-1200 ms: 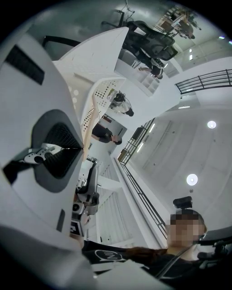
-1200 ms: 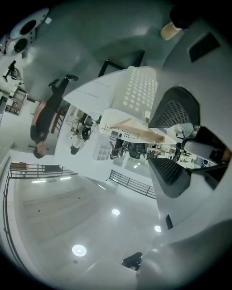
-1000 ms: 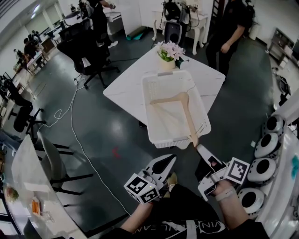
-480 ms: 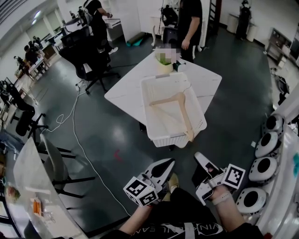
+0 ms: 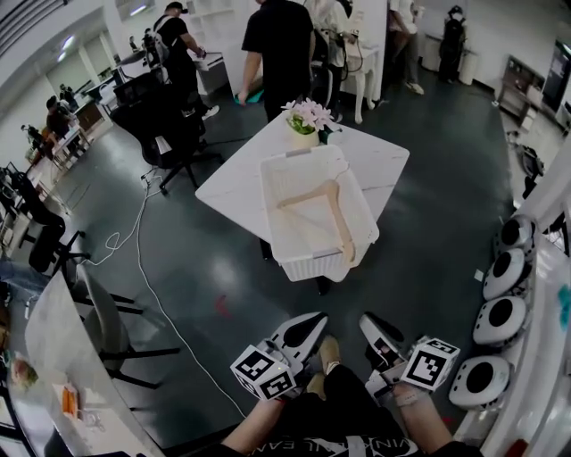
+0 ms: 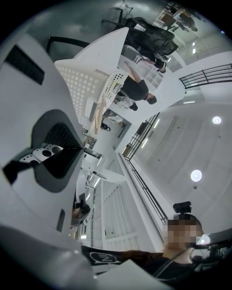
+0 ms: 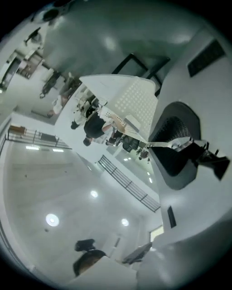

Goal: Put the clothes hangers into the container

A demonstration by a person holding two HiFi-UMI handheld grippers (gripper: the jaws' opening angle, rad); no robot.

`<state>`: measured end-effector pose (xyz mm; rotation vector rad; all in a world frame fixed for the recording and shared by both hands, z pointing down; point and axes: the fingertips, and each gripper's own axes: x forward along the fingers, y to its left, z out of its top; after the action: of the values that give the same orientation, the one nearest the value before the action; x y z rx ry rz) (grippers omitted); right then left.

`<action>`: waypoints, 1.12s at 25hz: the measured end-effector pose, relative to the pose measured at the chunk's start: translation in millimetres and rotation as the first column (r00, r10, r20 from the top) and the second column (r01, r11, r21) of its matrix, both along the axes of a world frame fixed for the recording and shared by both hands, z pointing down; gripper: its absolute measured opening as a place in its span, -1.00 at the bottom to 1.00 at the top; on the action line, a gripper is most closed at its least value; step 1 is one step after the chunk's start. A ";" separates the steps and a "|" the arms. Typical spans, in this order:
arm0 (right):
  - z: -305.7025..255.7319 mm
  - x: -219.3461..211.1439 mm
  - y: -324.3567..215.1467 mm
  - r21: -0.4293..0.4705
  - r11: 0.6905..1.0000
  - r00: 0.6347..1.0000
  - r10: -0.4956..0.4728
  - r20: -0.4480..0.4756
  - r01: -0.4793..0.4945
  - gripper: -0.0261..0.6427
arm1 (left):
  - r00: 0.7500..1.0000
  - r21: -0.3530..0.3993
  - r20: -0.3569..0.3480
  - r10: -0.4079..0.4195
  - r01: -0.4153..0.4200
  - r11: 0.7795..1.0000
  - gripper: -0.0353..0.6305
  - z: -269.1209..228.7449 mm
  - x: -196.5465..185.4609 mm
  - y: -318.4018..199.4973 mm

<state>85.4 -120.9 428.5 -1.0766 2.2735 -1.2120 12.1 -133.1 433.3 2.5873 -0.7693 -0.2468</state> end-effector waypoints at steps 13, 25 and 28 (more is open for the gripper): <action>11.2 -39.7 66.9 0.233 0.959 0.891 -0.041 -0.452 0.162 -0.77 | 1.000 0.033 0.014 -0.003 0.002 0.999 -0.87 -0.2 -13.0 50.4; -9.7 -92.8 110.5 0.266 0.902 0.841 -0.165 -0.516 0.340 -0.77 | 0.992 0.068 -0.048 -0.118 0.121 0.990 -0.87 -11.3 -48.2 99.9; -11.1 -92.7 143.5 0.263 0.906 0.843 -0.159 -0.515 0.332 -0.77 | 0.992 0.031 -0.048 -0.115 0.116 0.993 -0.87 -6.2 -44.8 131.5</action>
<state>-7.3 22.7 417.4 -1.0548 2.9488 -0.6139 -32.8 -1.5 427.2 2.5622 -0.9067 -0.3556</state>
